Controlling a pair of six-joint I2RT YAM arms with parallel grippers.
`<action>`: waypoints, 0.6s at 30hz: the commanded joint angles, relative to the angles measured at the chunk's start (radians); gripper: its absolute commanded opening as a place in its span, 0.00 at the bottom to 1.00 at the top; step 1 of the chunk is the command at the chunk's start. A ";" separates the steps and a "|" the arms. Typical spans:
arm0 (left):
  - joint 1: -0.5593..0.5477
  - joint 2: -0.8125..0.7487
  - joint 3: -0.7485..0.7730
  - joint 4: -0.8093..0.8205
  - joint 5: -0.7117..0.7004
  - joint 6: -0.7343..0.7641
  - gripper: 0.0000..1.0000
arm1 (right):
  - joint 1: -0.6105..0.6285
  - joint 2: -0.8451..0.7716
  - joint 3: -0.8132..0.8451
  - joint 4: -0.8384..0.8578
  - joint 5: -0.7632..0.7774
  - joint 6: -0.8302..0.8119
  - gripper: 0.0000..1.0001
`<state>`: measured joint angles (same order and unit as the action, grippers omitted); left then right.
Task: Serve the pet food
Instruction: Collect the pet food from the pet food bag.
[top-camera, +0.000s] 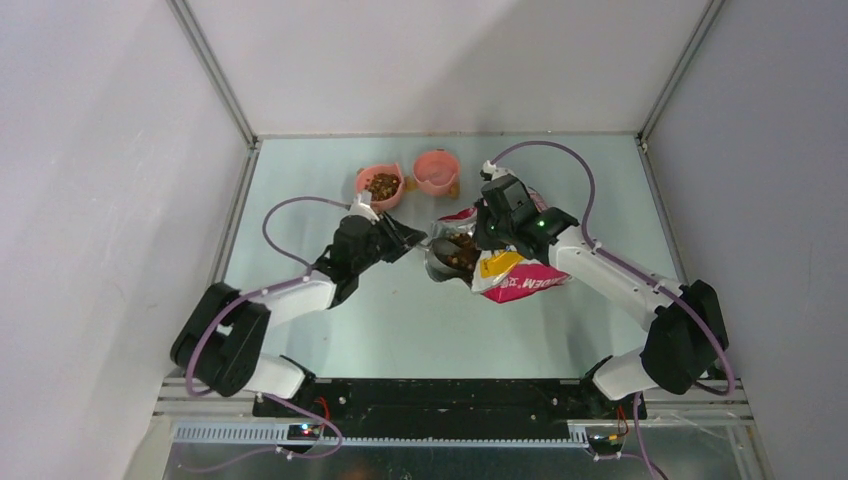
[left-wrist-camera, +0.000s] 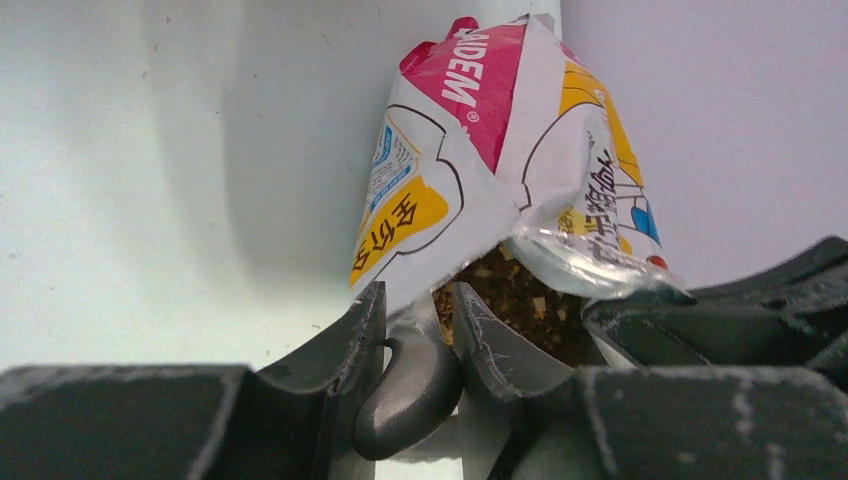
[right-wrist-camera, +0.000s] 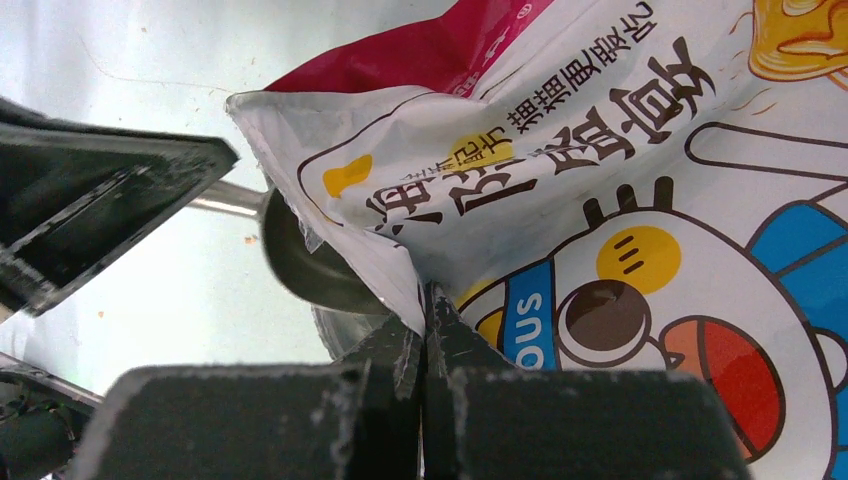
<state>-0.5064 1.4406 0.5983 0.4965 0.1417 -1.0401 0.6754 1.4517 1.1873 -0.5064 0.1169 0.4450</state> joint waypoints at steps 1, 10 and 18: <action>0.003 -0.122 -0.019 -0.062 -0.114 0.119 0.00 | -0.037 -0.065 0.021 -0.051 0.025 0.013 0.00; 0.007 -0.198 -0.044 -0.003 -0.078 0.117 0.00 | -0.060 -0.064 0.035 -0.040 -0.009 0.034 0.00; 0.046 -0.280 -0.062 0.016 -0.073 0.113 0.00 | -0.073 -0.062 0.059 -0.040 -0.040 0.053 0.00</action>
<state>-0.4866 1.2419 0.5362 0.4385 0.1116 -0.9512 0.6304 1.4452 1.1893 -0.5163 0.0589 0.4713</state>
